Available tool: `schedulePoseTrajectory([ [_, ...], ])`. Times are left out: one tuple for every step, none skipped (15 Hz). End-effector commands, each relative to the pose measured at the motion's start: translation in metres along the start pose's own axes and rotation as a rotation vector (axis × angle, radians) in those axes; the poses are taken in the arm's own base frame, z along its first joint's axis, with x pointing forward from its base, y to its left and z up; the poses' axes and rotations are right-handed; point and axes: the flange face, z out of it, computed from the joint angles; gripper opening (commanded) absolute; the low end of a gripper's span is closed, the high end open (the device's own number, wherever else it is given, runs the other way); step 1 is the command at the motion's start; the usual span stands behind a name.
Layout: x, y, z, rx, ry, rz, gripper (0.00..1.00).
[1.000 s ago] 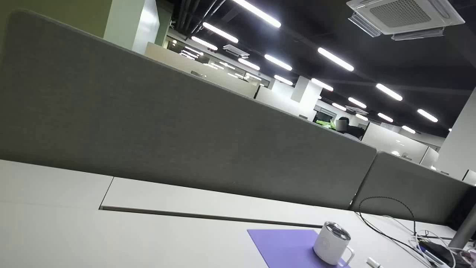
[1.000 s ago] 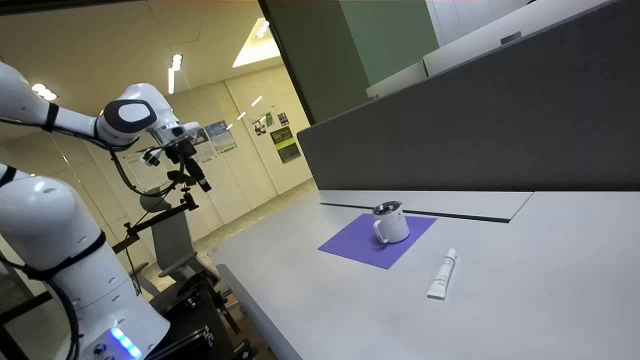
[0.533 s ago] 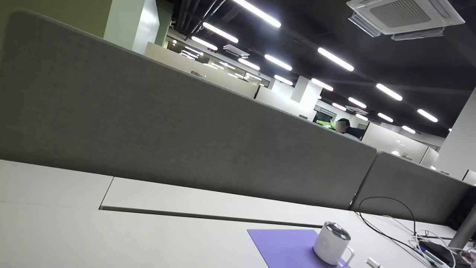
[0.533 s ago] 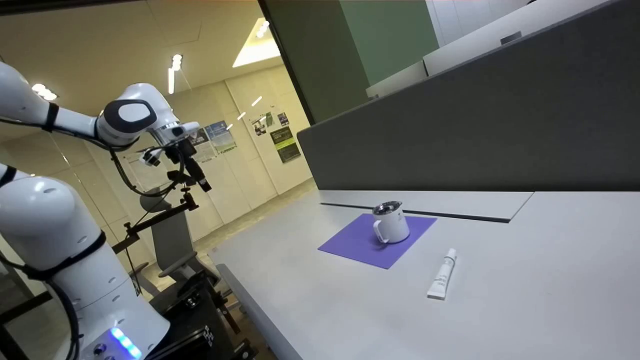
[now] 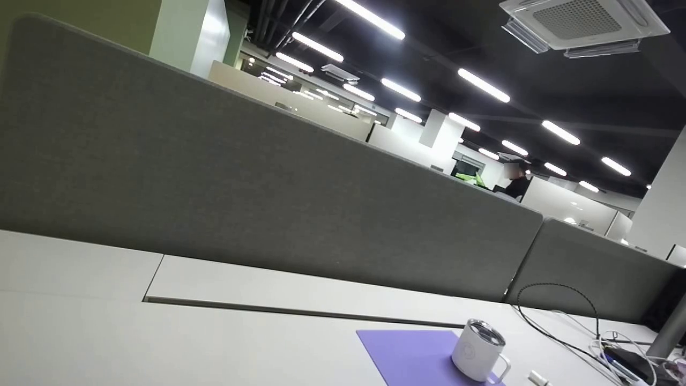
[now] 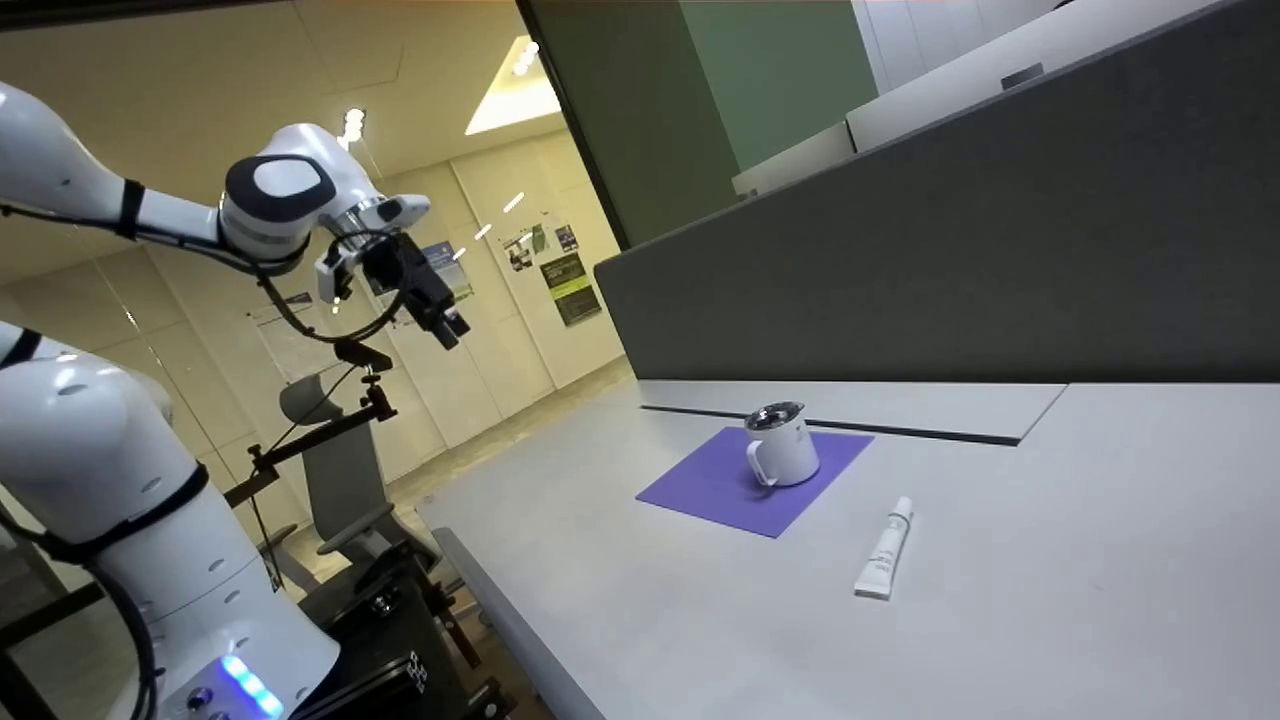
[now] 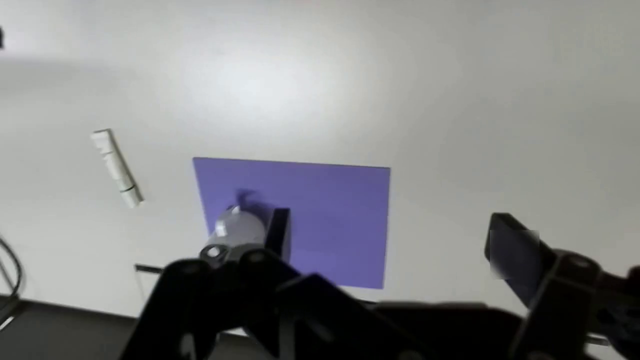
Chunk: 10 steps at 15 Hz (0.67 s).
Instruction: Move the black thing on the mug
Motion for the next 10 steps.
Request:
schedulePoseTrajectory([
  [0.061,0.071,0.009,-0.107,-0.026,-0.115,1.0],
  [0.076,0.092,0.013,-0.138,-0.026,-0.144,1.0],
  [0.091,0.112,0.017,-0.187,-0.024,-0.163,1.0],
  [0.107,0.131,0.02,-0.239,-0.005,-0.161,1.0],
  [0.122,0.149,0.023,-0.288,0.009,-0.149,1.0],
  [0.138,0.168,0.026,-0.326,0.011,-0.124,1.0],
  [0.153,0.186,0.027,-0.352,-0.001,-0.063,1.0],
  [0.117,0.162,0.024,-0.303,0.009,-0.13,1.0],
  [0.13,0.177,0.027,-0.321,0.006,-0.108,1.0],
  [0.139,0.185,0.031,-0.325,0.002,-0.095,1.0],
])
